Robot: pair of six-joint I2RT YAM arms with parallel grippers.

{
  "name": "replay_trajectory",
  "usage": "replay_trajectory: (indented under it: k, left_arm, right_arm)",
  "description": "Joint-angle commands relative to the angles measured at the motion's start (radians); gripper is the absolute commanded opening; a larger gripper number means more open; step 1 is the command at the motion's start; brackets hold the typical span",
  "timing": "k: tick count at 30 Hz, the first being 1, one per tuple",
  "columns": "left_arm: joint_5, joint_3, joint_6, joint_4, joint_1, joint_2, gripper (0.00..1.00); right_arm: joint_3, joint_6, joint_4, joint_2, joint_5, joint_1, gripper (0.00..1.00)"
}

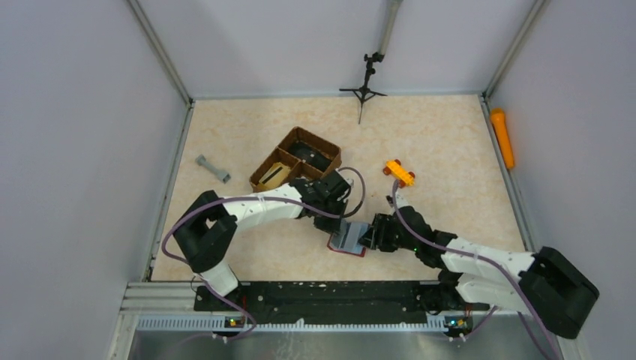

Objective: Take the credit cards out of the card holder
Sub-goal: Remove the credit card from the card holder.

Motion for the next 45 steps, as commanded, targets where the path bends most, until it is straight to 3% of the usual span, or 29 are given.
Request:
replay_trajectory:
  k: [1,5,8,15,21,37,45]
  left_arm:
    - [0.119,-0.13,0.008,0.155,0.059,-0.08,0.0]
    - [0.265,-0.26,-0.039,0.353,0.121,-0.168,0.0]
    - [0.385,-0.357,-0.104,0.537,0.165,-0.225,0.0]
    - [0.656,-0.532,-0.295,0.963,0.258,-0.289,0.0]
    - [0.748,-0.606,-0.429,1.243,0.27,-0.304,0.0]
    - [0.795,-0.686,-0.52,1.472,0.272,-0.404,0.0]
    - [0.827,-0.705,-0.6,1.632,0.273,-0.375,0.0]
  right_arm:
    - [0.049,-0.063,-0.26,-0.203,0.146,0.01,0.49]
    - [0.095,-0.094,-0.404,-0.366,0.199,0.007,0.58]
    - [0.124,-0.103,-0.415,-0.434,0.162,0.006,0.59]
    - [0.148,-0.057,-0.259,-0.412,-0.028,0.006,0.43]
    - [0.149,0.003,-0.154,-0.366,-0.083,0.004,0.29]
    - [0.1,0.104,-0.128,-0.508,-0.021,-0.017,0.2]
    - [0.118,0.104,-0.057,-0.451,-0.102,-0.016,0.16]
